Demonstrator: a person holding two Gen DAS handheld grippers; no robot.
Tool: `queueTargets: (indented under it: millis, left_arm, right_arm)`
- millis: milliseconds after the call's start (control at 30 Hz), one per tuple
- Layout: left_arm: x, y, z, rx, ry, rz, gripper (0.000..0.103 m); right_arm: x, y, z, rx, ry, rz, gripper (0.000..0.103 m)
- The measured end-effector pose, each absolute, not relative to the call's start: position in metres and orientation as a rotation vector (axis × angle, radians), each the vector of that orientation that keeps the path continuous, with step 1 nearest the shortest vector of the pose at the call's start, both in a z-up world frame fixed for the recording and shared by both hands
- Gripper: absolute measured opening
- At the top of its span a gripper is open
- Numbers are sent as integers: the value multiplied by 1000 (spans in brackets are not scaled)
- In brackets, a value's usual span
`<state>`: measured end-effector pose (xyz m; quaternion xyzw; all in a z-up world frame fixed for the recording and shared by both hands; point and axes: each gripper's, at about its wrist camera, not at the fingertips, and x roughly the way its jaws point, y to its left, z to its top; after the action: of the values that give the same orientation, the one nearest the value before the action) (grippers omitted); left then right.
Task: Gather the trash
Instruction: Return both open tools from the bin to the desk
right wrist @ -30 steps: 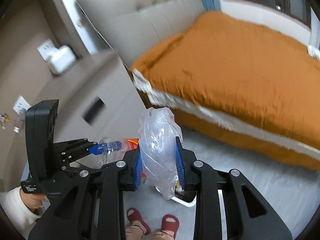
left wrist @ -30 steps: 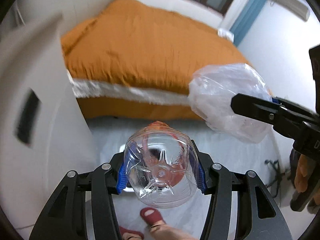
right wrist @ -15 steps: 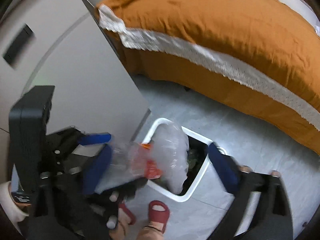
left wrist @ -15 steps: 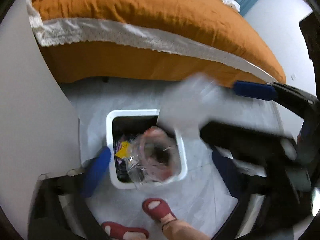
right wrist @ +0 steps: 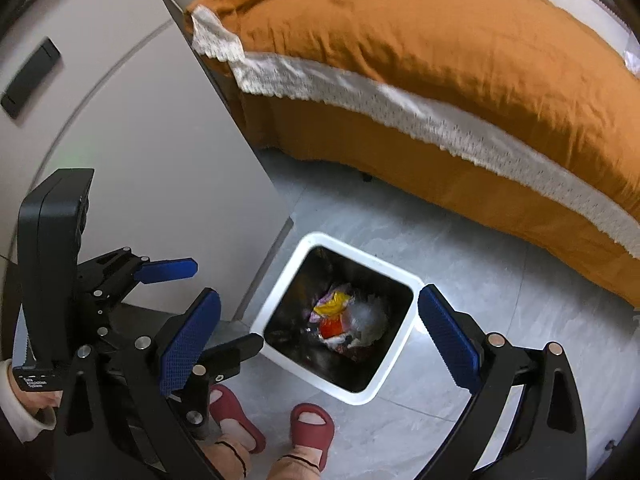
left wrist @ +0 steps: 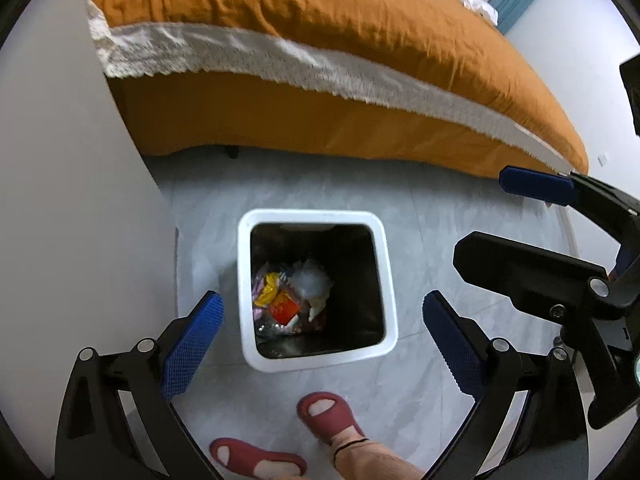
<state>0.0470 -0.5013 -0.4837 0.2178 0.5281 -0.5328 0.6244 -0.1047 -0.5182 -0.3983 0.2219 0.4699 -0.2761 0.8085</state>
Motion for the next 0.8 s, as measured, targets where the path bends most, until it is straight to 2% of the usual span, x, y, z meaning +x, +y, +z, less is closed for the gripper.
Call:
queueTargets:
  millis: [167,433,800]
  left_arm:
    - [54,-494,-436,460,1161,-1206,98]
    - [55,-469,-328,368,1045,-1184,98]
    - [68,-391,-194,222,912,-1039,98]
  right_arm:
    - [-99,-508,-355,448,950,-593,98]
    - [-98,-480,-253,371,813,-573,98]
    - [-80,-430,-136,286,630,-456,98]
